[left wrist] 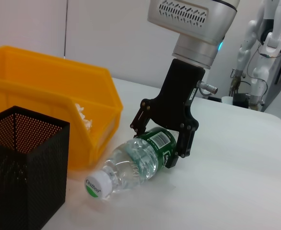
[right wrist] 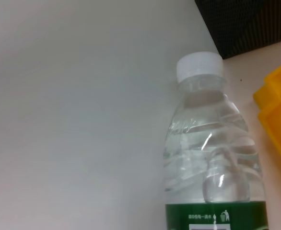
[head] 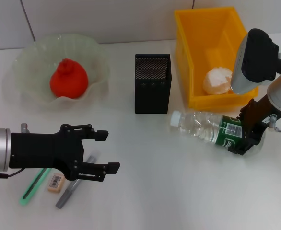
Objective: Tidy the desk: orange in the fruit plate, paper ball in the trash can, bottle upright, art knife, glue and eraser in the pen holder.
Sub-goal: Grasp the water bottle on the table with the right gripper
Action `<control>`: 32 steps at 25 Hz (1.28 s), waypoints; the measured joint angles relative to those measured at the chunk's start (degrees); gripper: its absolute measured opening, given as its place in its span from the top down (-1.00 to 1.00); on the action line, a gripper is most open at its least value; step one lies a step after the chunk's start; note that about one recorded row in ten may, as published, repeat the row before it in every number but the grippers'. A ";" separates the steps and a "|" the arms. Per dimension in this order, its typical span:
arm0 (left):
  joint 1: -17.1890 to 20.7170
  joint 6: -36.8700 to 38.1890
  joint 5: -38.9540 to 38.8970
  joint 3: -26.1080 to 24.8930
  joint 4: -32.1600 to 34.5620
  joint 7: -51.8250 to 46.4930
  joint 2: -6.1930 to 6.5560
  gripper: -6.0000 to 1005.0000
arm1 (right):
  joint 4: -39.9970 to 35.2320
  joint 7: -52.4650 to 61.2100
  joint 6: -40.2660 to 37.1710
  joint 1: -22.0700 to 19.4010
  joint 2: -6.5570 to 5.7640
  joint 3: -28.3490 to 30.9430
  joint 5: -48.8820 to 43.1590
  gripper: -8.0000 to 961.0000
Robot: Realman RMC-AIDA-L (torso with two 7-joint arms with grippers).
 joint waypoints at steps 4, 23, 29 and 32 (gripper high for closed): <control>0.00 0.00 0.00 0.00 0.00 0.04 0.00 -0.71 | 1.00 0.00 0.53 0.37 0.00 -0.20 0.00 -0.67; 0.00 -0.06 0.00 -0.02 0.00 0.09 0.00 -0.71 | 1.41 0.70 1.14 0.38 0.02 -1.75 -0.32 -0.65; 0.00 -0.07 0.00 0.07 0.00 0.09 0.00 -0.71 | 1.38 0.83 1.26 0.24 0.14 -4.00 -0.84 -0.65; 0.00 -0.07 0.00 0.06 0.00 0.09 0.00 -0.71 | 1.36 0.90 1.27 0.18 0.16 -4.29 -0.94 -0.65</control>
